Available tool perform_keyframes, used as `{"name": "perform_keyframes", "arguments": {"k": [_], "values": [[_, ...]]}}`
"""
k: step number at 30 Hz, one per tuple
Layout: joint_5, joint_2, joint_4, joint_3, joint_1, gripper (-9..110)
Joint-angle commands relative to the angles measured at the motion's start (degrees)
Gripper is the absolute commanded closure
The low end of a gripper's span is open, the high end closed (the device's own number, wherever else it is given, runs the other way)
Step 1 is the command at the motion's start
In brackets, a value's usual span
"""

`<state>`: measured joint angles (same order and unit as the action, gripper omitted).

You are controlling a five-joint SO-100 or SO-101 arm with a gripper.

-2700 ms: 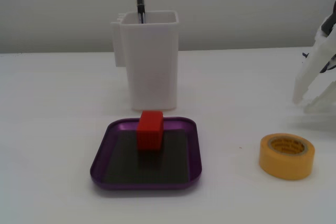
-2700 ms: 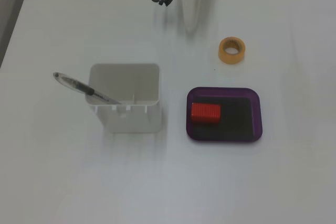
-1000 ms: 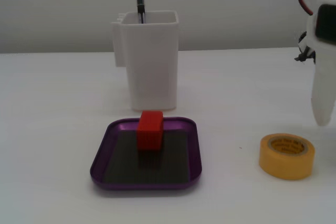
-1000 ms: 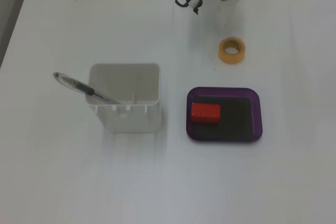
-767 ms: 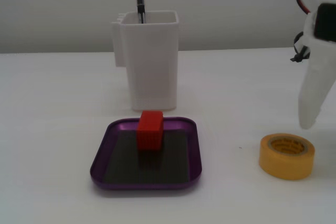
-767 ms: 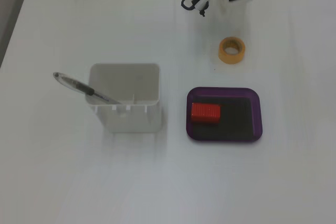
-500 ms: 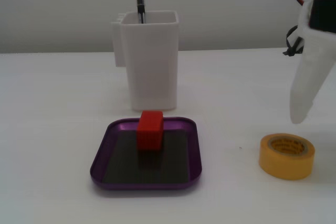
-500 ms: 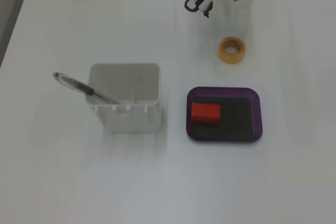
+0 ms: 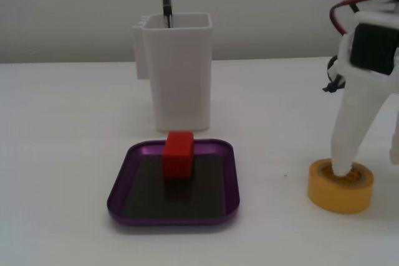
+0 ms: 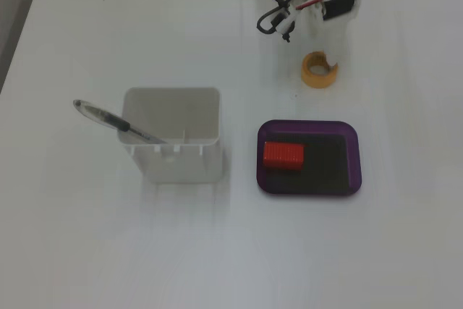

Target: Grab up the yellow tape and put it in the box.

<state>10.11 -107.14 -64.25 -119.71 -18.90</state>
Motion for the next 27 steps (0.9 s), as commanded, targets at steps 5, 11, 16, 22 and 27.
{"name": "perform_keyframes", "arguments": {"k": [5, 11, 16, 22, 27], "values": [[0.44, 5.54, 3.87, 1.41, 1.41, 84], [0.44, 9.14, 6.15, 1.41, 4.31, 85], [0.44, 10.20, 6.42, 1.41, 4.22, 85], [0.44, 10.46, 5.80, 1.76, 4.22, 98], [0.44, 9.67, 4.39, 2.72, 4.13, 102]]}}
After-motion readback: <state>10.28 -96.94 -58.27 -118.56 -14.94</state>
